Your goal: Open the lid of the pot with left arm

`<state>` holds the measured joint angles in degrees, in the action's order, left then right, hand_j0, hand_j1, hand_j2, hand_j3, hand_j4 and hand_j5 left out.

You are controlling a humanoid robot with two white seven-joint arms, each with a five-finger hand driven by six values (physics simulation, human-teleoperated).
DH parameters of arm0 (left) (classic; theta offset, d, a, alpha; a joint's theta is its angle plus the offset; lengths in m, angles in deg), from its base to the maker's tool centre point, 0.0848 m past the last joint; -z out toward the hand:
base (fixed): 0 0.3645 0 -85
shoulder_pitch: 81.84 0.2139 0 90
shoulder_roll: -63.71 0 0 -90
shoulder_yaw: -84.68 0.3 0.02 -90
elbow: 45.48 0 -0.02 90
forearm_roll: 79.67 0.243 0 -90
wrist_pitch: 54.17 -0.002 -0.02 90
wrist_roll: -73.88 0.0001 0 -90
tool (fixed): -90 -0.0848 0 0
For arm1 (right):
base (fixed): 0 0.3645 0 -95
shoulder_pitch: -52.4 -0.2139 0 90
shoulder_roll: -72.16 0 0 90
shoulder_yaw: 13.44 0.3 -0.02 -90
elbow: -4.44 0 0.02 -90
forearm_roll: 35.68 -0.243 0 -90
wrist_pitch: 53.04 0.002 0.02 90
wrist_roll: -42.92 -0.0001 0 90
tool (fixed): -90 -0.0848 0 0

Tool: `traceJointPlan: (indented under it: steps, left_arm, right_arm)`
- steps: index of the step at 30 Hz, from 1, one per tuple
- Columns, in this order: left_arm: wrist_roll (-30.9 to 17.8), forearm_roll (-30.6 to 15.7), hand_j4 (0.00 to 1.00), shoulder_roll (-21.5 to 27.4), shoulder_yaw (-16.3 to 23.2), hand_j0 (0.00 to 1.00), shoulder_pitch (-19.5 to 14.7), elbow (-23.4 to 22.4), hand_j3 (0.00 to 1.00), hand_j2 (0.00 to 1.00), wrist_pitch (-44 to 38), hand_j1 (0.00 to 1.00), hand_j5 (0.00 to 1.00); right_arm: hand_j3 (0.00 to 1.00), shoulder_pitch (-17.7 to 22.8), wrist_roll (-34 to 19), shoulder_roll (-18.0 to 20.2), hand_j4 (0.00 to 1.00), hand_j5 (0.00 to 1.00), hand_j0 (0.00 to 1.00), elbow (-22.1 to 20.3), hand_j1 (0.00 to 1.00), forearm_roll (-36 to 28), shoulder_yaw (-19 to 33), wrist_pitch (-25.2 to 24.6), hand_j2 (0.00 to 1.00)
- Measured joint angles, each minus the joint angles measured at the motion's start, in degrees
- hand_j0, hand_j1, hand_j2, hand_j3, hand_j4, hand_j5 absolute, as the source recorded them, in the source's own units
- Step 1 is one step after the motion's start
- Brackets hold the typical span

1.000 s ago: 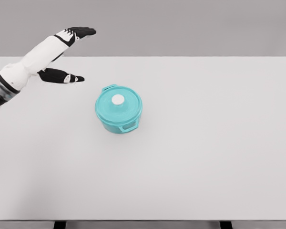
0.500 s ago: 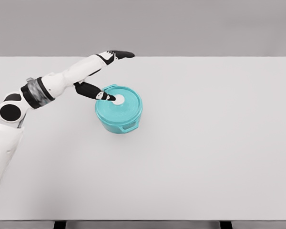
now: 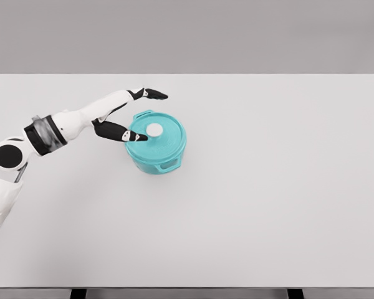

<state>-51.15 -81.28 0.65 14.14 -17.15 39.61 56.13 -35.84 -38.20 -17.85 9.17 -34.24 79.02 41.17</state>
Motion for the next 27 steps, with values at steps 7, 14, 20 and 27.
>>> traceJointPlan:
  steps: [7, 14, 20, 27]
  left_arm:
    - [0.0, 4.0, 0.76, -0.8, -0.1, 0.76, 0.8, -0.3, 0.76, 0.76, -0.1, 0.76, 0.76]
    - [0.0, 7.3, 0.76, -1.9, -0.2, 0.76, 1.6, -0.3, 0.76, 0.76, 0.0, 0.76, 0.76]
    - [0.0, 9.3, 0.76, -2.7, -0.5, 0.76, 1.6, -0.3, 0.76, 0.76, 0.2, 0.76, 0.76]
    - [0.0, 10.4, 0.76, -3.4, -0.9, 0.76, 1.7, -0.3, 0.76, 0.76, 0.2, 0.76, 0.76]
  right_arm:
    - [1.00, 0.0, 0.0, 0.0, 1.00, 1.00, 1.00, 0.0, 1.00, 0.0, 0.0, 0.0, 1.00]
    - [1.00, 0.0, 0.0, 0.0, 1.00, 1.00, 1.00, 0.0, 1.00, 0.0, 0.0, 0.0, 1.00]
    - [1.00, 0.0, 0.0, 0.0, 1.00, 1.00, 1.00, 0.0, 1.00, 0.0, 0.0, 0.0, 1.00]
    - [1.00, 0.0, 0.0, 0.0, 1.00, 1.00, 1.00, 0.0, 1.00, 0.0, 0.0, 0.0, 1.00]
